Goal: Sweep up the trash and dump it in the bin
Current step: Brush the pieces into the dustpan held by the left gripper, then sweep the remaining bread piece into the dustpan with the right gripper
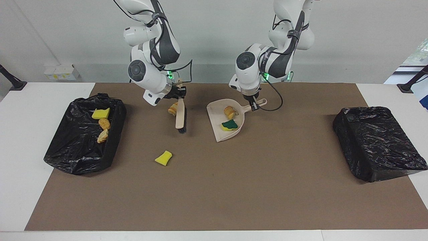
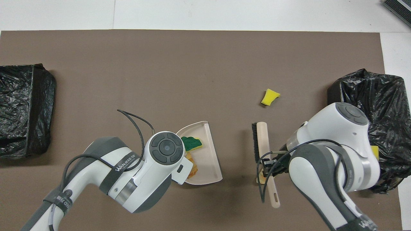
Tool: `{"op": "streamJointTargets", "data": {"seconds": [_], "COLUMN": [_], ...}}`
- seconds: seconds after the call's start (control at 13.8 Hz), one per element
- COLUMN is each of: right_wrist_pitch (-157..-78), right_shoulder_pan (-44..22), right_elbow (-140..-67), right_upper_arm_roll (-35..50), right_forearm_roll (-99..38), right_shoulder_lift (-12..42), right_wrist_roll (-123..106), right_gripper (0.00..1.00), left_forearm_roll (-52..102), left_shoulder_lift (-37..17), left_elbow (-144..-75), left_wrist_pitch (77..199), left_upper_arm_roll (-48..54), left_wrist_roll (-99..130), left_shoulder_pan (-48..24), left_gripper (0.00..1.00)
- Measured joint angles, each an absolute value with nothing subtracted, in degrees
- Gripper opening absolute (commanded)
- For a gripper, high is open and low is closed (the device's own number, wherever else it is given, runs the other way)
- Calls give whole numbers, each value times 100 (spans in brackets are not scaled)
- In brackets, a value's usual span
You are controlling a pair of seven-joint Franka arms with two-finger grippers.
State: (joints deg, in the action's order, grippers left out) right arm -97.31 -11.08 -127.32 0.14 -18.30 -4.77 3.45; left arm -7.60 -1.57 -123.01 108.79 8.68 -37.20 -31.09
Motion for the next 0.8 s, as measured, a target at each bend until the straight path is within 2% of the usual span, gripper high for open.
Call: {"op": "streamJointTargets", "data": {"seconds": [0.22,0.51,0.65,0.8], "right_wrist_pitch": [-9395,-9687,-9927,-10243], "right_shoulder_pan": [-731,-563,-655,-1126], "right_elbow": [-13284,-14478,-14796,-14885], "right_upper_arm_roll": [10,24,73,107], "right_forearm_roll": [-1394,-1113,-1109,-1109], "right_shoulder_lift": [-871,-1688,-1945,-1953], "right_wrist_roll": [345,495,1000,1812], "right_gripper": [0,0,0,0], "left_forearm_roll": [-759,-759,-759,-759], "left_shoulder_lift": [61,288,320,331], "left_elbow": [-12488,-12819,-12903,-12953], "left_wrist_pitch": [10752,10791,10847,10886], "left_upper_arm_roll": [916,945,943,935], "left_wrist_roll": [-3407,-2589,-2415,-2397], "left_shoulder_pan": [-3496,-3931,-4009,-4010], "left_gripper": [0,0,0,0]}}
